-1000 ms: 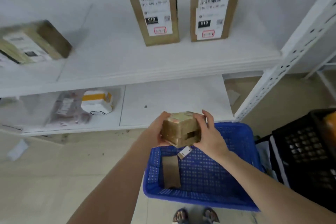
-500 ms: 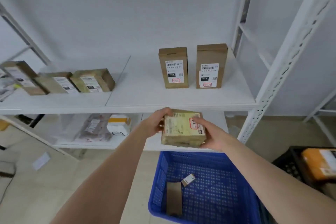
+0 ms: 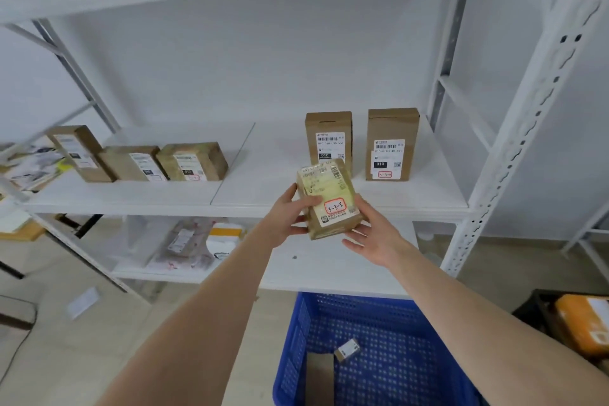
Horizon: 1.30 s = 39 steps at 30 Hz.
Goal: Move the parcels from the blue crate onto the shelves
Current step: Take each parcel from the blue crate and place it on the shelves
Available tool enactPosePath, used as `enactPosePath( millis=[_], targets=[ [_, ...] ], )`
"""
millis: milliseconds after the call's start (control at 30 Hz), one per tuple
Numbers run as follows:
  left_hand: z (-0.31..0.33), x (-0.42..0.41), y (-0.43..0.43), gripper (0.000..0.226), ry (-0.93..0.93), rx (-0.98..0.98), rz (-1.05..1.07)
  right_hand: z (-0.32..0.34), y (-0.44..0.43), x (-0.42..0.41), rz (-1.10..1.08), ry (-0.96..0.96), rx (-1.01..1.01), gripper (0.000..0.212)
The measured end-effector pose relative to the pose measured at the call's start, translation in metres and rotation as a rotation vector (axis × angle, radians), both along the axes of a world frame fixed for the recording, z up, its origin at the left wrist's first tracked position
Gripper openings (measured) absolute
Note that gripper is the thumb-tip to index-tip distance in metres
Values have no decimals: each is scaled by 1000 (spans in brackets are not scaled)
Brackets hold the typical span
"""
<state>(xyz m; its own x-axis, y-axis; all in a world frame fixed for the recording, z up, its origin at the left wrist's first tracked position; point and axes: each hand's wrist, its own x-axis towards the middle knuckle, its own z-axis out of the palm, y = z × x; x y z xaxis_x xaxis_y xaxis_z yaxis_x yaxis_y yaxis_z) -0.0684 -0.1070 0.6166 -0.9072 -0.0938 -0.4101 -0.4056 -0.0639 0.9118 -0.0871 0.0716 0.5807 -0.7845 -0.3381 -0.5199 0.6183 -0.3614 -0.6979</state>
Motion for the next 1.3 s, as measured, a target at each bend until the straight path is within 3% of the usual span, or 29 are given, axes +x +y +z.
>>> enactPosePath(
  millis=[200,300,500,867,1300],
  targets=[
    [7,-3,-34,60,52,-43,-22,5,-34,0,-76,12,-67,30],
    [6,-7,-60,46,51,-81,-47,4,-64,1,-90,8,-50,26],
    [-3,-14,-120,38,35,-144,-89,-7,-127,3,-101,-33,-10,20],
    [-8,-34,-174,49,23,-144,-139,-20,-185,-8,-156,-47,-23,25],
    [-10,-42,-160,36,25,-137,-103,-22,-169,-30,-122,-7,5,17]
  ],
)
